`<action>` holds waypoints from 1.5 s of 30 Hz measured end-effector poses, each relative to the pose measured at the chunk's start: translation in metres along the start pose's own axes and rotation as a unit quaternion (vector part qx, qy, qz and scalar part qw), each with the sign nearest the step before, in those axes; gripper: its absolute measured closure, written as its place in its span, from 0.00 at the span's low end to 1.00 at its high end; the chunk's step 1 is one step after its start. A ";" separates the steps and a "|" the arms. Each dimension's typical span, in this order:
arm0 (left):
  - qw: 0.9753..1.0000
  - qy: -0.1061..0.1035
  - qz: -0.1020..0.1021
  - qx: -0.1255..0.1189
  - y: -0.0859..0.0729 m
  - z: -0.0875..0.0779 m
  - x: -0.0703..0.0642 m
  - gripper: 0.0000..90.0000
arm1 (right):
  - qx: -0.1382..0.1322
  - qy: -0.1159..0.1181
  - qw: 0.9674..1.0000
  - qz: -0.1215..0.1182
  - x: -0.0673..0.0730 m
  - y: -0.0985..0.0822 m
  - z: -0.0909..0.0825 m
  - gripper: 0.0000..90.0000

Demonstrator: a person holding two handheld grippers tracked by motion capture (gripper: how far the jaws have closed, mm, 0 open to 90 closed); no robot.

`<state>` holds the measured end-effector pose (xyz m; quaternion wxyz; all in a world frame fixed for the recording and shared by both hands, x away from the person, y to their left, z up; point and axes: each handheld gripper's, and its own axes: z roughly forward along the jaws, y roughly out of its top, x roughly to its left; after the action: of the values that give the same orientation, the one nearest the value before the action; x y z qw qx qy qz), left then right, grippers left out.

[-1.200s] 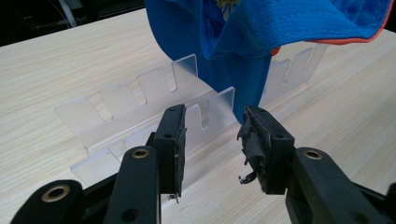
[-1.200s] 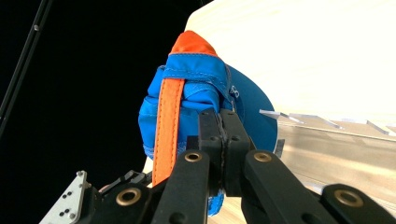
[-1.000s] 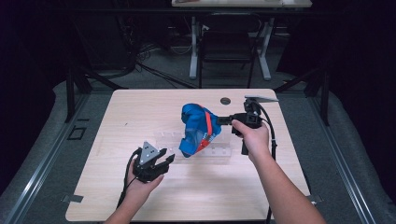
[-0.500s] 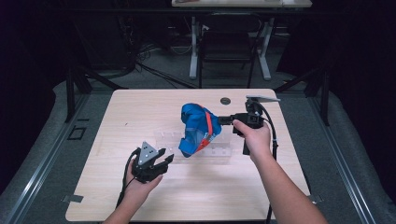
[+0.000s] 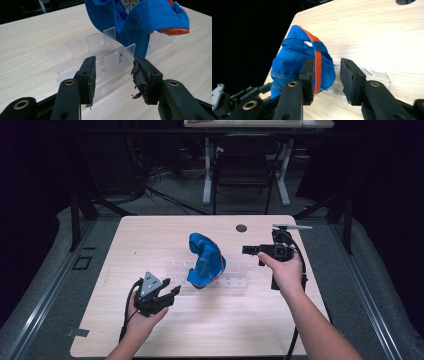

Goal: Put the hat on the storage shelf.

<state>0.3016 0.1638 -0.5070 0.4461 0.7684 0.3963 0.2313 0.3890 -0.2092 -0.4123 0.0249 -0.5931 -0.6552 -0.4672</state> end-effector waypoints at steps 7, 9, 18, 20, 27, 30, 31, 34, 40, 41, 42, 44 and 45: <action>1.000 0.000 -0.004 0.002 -0.005 -0.007 0.003 0.56 | -0.004 -0.013 0.999 -0.031 0.005 -0.010 -0.017 0.63; 1.000 0.002 -0.005 0.002 -0.006 -0.010 0.006 0.54 | -0.006 -0.020 0.999 -0.041 0.007 -0.014 -0.023 0.62; 1.000 0.008 -0.012 0.005 -0.014 -0.020 0.017 0.51 | -0.023 -0.041 0.996 -0.076 0.012 -0.029 -0.049 0.58; 1.000 0.011 -0.013 0.001 -0.017 -0.022 0.019 0.51 | -0.027 -0.040 0.996 -0.078 0.013 -0.034 -0.057 0.58; 1.000 0.017 -0.025 0.007 -0.024 -0.028 0.027 0.51 | -0.036 -0.040 0.995 -0.082 0.008 -0.045 -0.069 0.58; 0.999 0.019 -0.028 0.014 -0.027 -0.031 0.030 0.51 | -0.035 -0.045 0.995 -0.084 0.002 -0.052 -0.073 0.58; 0.999 0.019 -0.031 0.011 -0.028 -0.032 0.030 0.51 | -0.038 -0.042 0.995 -0.084 0.000 -0.054 -0.073 0.58; 0.999 0.016 -0.034 0.014 -0.031 -0.035 0.032 0.51 | -0.043 -0.038 0.995 -0.083 -0.005 -0.062 -0.077 0.57; 0.999 0.025 -0.040 0.014 -0.041 -0.039 0.037 0.50 | -0.056 -0.037 0.994 -0.091 -0.013 -0.079 -0.082 0.56; 0.999 0.025 -0.040 0.014 -0.041 -0.039 0.037 0.50 | -0.056 -0.037 0.994 -0.091 -0.013 -0.079 -0.082 0.56; 0.999 0.028 -0.042 0.014 -0.042 -0.040 0.038 0.50 | -0.060 -0.041 0.993 -0.097 -0.014 -0.081 -0.082 0.56; 0.998 0.032 -0.045 0.015 -0.044 -0.041 0.039 0.49 | -0.061 -0.047 0.992 -0.100 -0.015 -0.086 -0.083 0.55; 0.998 0.034 -0.045 0.014 -0.045 -0.041 0.040 0.49 | -0.063 -0.046 0.992 -0.099 -0.016 -0.088 -0.083 0.54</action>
<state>0.2774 0.2300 -0.5258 0.4318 0.7477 0.4481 0.2316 0.2802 -0.2618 -0.4266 -0.0886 -0.5466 -0.6806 -0.4797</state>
